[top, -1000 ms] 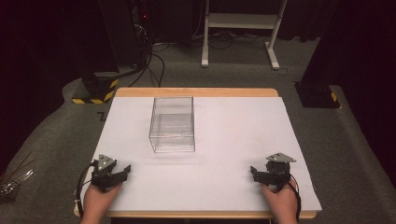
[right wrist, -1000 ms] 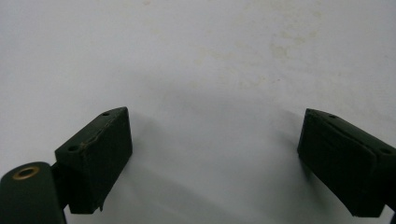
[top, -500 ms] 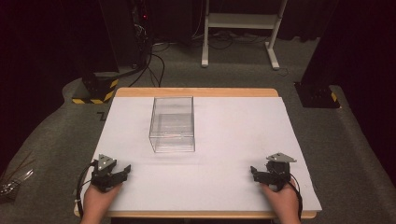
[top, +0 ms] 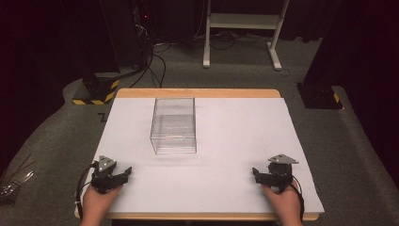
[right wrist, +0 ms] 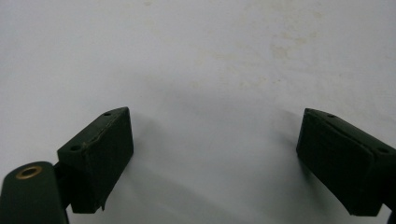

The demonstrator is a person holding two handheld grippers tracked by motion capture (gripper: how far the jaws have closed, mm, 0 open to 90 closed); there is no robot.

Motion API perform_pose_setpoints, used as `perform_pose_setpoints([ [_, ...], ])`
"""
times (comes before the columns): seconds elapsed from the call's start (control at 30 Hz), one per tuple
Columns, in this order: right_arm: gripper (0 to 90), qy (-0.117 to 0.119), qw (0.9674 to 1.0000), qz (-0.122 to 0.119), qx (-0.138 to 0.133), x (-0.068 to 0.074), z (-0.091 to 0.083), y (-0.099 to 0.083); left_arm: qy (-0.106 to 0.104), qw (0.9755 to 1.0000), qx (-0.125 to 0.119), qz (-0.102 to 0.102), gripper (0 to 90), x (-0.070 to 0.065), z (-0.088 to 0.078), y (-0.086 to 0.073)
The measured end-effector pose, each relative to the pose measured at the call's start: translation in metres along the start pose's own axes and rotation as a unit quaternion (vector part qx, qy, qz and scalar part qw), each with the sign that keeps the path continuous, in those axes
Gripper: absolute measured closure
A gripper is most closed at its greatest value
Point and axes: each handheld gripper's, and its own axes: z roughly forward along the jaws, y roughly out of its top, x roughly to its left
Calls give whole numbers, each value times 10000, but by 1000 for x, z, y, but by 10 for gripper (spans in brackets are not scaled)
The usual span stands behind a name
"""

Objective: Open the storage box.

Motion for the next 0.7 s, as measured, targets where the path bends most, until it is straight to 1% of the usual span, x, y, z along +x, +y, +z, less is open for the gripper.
perform_pose_setpoints([
  [0.07, 108, 0, 10000, 0, -1, 0, 0, 0, -67, 9999, -79, 7, 330, 0, -3, 2],
  [0.13, 108, -1, 10000, -2, -2, 0, 0, 0, -85, 9999, -121, 43, 333, -1, -5, 2],
  [0.17, 108, 0, 10000, 0, 0, 0, 0, 0, -93, 9998, -160, 95, 333, -2, -6, 3],
  [0.27, 108, -1, 10000, -1, -2, 0, 0, 0, -151, 9996, -208, 64, 333, -2, -6, 4],
  [0.33, 108, 0, 10000, -1, -2, 0, 0, 0, -219, 9995, -224, 15, 333, -3, -6, 4],
  [0.47, 109, 0, 10000, -2, -3, 0, 0, 0, -346, 9991, -264, -20, 332, -6, -6, 5],
  [0.7, 109, -1, 10000, -1, -2, 0, 0, 0, -575, 9976, -379, -2, 332, -14, -9, 12],
])
